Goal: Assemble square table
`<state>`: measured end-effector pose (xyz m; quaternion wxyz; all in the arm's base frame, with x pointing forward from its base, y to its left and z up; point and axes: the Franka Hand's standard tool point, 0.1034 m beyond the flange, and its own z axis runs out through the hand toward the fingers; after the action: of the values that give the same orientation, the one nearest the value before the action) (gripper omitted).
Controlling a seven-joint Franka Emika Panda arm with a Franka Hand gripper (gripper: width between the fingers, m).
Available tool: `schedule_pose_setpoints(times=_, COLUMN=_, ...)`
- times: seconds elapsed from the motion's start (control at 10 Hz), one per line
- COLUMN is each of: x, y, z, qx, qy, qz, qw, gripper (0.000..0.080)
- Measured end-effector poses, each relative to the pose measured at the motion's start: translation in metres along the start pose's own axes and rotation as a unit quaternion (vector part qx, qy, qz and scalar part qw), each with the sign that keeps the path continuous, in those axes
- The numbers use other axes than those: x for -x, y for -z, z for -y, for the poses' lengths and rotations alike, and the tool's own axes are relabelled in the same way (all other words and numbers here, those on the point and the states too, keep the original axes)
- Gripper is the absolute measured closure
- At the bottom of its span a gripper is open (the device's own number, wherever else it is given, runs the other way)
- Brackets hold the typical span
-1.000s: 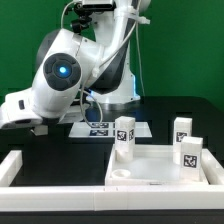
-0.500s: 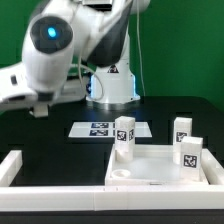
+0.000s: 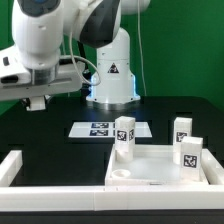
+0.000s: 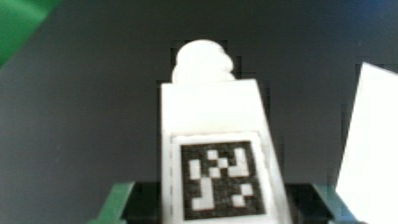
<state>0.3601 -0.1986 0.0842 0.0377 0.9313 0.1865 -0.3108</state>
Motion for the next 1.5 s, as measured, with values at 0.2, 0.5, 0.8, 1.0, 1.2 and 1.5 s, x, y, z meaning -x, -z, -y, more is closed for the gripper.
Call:
schedule_pose_setpoints(times=0.2, x=-0.019, y=0.033, z=0.017, qx=0.011, qy=-0.007, qz=-0.064, qw=0.998, gripper=0.0509)
schedule_pose_setpoints(times=0.5, x=-0.055, y=0.151, z=0.049, qx=0.019, qy=-0.017, qz=-0.166, qw=0.986, gripper=0.0509)
schedule_pose_setpoints(times=0.8, x=-0.054, y=0.159, z=0.037, qx=0.031, qy=-0.011, qz=-0.255, qw=0.966, gripper=0.0509)
schedule_pose_setpoints(times=1.0, x=-0.058, y=0.159, z=0.033, qx=0.041, qy=-0.009, qz=-0.31, qw=0.95, gripper=0.0509)
schedule_pose_setpoints(times=1.2, x=-0.073, y=0.148, z=0.061, qx=0.006, qy=-0.036, qz=-0.361, qw=0.932, gripper=0.0509)
schedule_pose_setpoints(times=1.5, x=-0.116, y=0.222, z=0.114, qx=-0.059, qy=-0.087, qz=-0.443, qw=0.89, gripper=0.0509)
